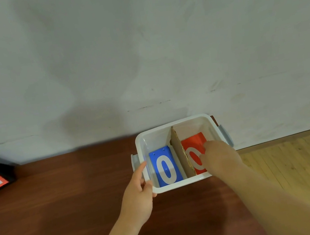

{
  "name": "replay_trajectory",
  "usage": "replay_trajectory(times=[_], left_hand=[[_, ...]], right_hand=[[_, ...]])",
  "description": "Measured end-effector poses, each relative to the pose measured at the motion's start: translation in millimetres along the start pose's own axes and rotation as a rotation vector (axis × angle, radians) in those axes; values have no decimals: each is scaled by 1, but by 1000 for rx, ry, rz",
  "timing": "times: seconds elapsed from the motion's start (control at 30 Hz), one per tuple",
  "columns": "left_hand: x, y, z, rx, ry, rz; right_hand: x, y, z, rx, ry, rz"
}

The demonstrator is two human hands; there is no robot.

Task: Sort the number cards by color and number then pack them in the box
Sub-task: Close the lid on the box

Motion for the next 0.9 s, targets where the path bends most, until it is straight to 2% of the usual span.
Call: replay_trajectory(times=[0.1,0.17,0.2,0.27,0.33,0.4,0.53,0.7,0.77,0.9], left_hand=[[2,0,1,13,-17,55],[12,-5,-2,48,-15,195],[17,-8,-1,82,-2,283],[26,-14,7,157,18,375],[31,-17,26,162,16,355],[36,-18,46,109,-2,278],[42,-15,57,66,-31,156],[46,-25,22,148,1,103],[38,-28,-5,150,36,94],[2,-13,-55,31,17,139]], right_hand=[[15,-15,-8,256,-100,26],[29,-20,-2,385,-98,64],[36,-20,2,379,-77,87],[45,-16,10,246,-44,272],[48,-17,11,113,-37,446],[49,-20,8,100,-31,517],[48,-24,1,100,-28,571],[60,-34,-25,160,-60,682],[73,-32,-41,126,-62,723],[97,-7,-73,-35,-58,656]])
Point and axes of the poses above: each hand's wrist, its own z-axis towards the middle knuckle, its own y-axis out of the palm, x = y × z, the point moved 1 cm from there along z, towards the middle knuckle, and after that the axes turned 1 degree about -y, right-handed, at the moved point
